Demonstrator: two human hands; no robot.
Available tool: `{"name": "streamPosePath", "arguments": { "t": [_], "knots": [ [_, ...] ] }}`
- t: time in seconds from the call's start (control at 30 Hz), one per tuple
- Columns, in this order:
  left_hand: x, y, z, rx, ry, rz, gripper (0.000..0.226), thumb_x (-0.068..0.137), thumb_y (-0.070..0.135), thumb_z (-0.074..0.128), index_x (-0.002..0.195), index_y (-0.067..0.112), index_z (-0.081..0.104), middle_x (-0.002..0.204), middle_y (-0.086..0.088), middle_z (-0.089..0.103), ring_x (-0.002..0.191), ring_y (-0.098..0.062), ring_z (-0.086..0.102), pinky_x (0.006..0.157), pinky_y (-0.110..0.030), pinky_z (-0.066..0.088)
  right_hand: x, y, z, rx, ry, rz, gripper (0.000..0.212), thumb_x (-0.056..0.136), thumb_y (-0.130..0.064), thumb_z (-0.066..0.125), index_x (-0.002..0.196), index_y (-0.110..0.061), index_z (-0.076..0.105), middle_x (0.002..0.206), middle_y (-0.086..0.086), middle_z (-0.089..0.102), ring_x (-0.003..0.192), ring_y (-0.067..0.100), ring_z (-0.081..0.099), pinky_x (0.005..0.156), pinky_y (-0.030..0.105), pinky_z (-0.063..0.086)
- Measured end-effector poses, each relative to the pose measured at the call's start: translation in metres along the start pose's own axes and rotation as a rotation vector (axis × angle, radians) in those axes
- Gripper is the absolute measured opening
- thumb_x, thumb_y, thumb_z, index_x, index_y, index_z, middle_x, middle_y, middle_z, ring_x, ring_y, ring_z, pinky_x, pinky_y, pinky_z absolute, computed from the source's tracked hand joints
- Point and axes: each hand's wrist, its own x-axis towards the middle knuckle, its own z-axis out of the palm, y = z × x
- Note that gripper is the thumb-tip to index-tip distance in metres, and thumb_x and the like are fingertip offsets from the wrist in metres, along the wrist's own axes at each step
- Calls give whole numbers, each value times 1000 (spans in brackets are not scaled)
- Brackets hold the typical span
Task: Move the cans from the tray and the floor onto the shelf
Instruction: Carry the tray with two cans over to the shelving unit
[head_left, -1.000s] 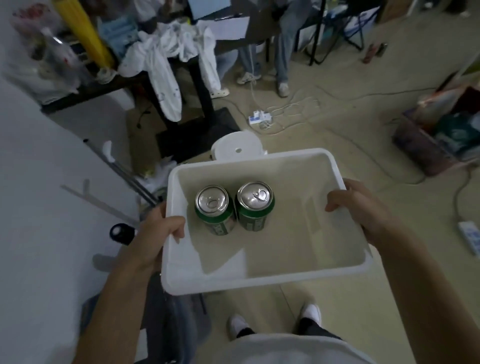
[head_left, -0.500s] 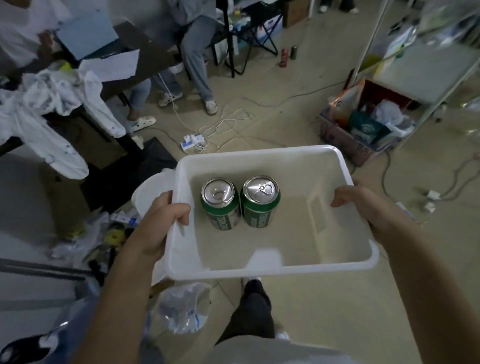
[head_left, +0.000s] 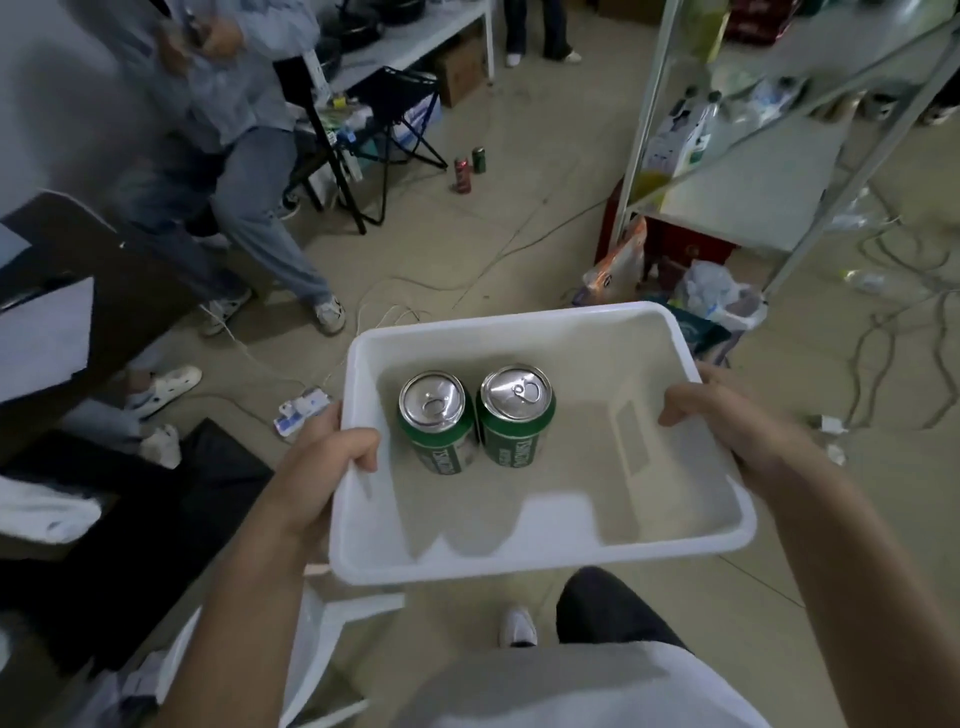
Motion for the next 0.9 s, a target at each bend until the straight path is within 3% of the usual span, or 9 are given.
{"name": "streamPosePath", "arguments": {
  "t": [0.17,0.27,0.4,0.5,0.63,0.73,0.9],
  "knots": [
    [115,77,7,2,-20,22,30,44,4,43,72,8,53,67,-13,50,59,-27,50,54,-28,40,110,-65,-6,4,25,-14,25,44,-12,51,69,-10,56,44,-1,62,40,12,59,38,17,43],
    [186,125,18,14,-17,49,33,44,3,41,75,4,50,69,-14,45,56,-25,47,52,-25,38,184,-106,-16,16,7,-18,22,45,-11,51,67,-9,56,37,-4,60,35,10,58,34,15,41],
    [280,188,32,12,-6,59,36,44,2,41,79,4,52,66,-13,47,49,-20,50,45,-18,40,286,-171,-29,2,-9,-51,27,49,-13,53,74,-6,61,67,10,62,60,26,58,55,28,43],
    [348,237,39,24,15,61,29,43,3,42,71,3,49,60,-11,46,43,-17,49,42,-18,39,360,-219,-38,8,-29,-32,30,67,-2,53,96,4,61,93,15,59,75,32,58,58,31,46],
    [437,296,45,-2,43,22,25,43,5,43,68,4,48,51,-7,48,35,-13,50,33,-17,38,453,-281,-44,-26,-20,-10,39,59,-9,55,97,-5,60,90,19,62,81,35,59,70,37,50],
    [507,335,46,-23,9,46,36,44,3,41,79,3,50,63,-12,47,41,-17,51,37,-17,40,523,-320,-46,-23,-11,-9,33,68,-4,54,100,-2,61,79,15,63,70,32,59,60,32,48],
    [631,397,44,-27,-18,65,39,45,3,40,83,2,49,66,-12,47,52,-23,48,46,-20,40,639,-380,-41,-19,2,-11,39,72,-5,54,111,-6,55,88,12,61,79,30,58,60,31,45]
  ]
}}
